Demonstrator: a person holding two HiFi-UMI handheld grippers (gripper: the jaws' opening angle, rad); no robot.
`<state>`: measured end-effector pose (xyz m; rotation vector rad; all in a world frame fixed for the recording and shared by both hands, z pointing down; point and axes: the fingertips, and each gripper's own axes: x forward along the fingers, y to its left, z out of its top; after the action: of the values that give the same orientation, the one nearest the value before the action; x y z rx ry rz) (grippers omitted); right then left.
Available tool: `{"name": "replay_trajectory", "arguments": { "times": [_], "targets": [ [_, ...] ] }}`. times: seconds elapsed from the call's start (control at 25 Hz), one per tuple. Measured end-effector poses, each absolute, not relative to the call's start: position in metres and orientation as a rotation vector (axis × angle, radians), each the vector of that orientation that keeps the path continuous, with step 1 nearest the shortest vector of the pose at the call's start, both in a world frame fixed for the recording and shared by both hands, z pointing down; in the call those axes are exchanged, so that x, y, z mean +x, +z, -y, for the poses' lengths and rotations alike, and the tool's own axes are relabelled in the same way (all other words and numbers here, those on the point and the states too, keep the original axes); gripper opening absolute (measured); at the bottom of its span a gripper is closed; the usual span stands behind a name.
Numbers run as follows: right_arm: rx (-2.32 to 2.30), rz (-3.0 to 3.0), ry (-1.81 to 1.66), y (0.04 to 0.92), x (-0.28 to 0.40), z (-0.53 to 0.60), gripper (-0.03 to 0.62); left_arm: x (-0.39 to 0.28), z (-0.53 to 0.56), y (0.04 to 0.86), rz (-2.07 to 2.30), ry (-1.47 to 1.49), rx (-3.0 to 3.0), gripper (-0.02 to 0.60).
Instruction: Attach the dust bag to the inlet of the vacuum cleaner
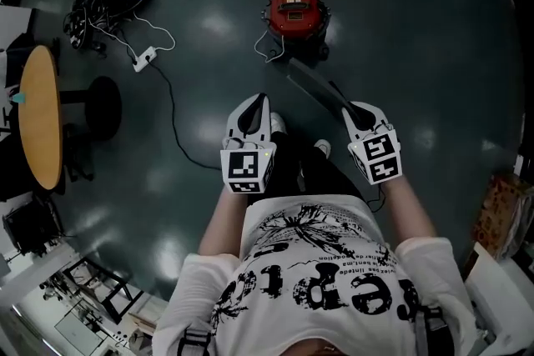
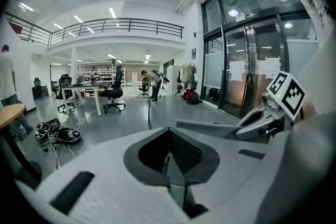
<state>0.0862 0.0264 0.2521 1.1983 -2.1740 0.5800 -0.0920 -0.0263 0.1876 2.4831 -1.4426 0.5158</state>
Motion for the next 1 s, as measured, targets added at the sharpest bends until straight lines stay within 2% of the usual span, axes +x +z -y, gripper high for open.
{"name": "replay_trajectory", "arguments": {
  "times": [0.24, 0.52, 1.0],
  "targets": [
    [1.165, 2.151, 0.571, 0.301, 0.088, 0.004, 0.026, -0.087, 0.064, 0.238, 1.397, 0.525, 2.499, 0.003],
    [1.129, 2.213, 0.546, 0.411, 0.083, 0.053, 0.026, -0.075, 0.134, 0.349, 1.270, 0.592, 2.631, 0.003],
    [0.890, 2.278, 0.040, 0.599, 0.069, 0.113, 0.026, -0.064, 0.222, 0.521, 1.264, 0.453, 2.819, 0.003]
  ]
}}
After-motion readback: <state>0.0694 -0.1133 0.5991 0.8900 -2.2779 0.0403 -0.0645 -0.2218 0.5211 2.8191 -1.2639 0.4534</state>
